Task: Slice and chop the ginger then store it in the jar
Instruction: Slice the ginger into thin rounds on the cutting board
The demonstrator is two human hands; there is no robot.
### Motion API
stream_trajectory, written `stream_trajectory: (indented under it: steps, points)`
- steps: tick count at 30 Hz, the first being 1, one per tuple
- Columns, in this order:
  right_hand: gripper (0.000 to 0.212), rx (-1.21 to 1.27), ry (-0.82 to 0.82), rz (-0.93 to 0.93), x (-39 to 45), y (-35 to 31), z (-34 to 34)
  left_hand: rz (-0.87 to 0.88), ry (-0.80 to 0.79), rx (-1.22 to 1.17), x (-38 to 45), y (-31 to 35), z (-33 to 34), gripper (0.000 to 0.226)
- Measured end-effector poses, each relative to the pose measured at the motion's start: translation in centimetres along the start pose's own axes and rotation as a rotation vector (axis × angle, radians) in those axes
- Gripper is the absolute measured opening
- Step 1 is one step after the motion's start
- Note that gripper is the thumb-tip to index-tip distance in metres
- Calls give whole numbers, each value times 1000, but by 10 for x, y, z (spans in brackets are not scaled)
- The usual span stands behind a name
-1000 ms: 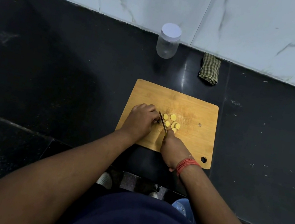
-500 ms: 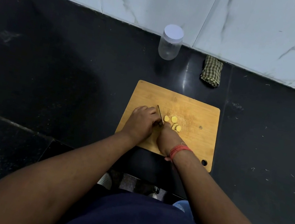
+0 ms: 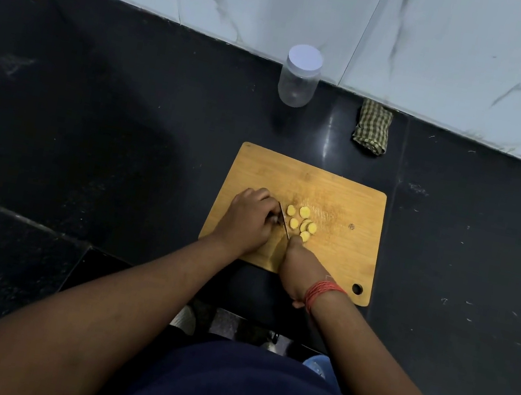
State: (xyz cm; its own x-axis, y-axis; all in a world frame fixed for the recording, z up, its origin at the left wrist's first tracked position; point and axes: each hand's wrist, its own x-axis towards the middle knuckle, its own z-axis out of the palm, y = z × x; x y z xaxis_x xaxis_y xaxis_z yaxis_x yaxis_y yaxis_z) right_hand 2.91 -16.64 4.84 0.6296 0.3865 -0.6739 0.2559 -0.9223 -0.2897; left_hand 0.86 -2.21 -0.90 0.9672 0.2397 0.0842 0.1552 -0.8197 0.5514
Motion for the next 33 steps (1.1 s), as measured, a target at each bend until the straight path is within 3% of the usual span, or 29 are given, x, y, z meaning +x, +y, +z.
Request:
stream_trajectory:
  steps: [6, 14, 21, 26, 29, 33]
  points:
    - [40, 85, 43, -49, -2, 1, 0, -38, -13, -47, -1, 1, 2, 16]
    - [38, 72, 54, -60, -3, 0, -1, 11, 32, 4, -5, 3, 4, 11]
    - [46, -49, 3, -53, -18, 10, 2, -51, 58, -13, -3, 8, 6, 7]
    - [33, 8, -14, -44, -38, 38, 12, -100, 77, -42, -1, 13, 7, 7]
    - [38, 63, -40, -75, -50, 51, 17, -81, 54, -50, -1, 10, 6, 7]
    - [40, 119, 61, -112, -51, 48, 9, -72, 35, -51, -1, 9, 4, 6]
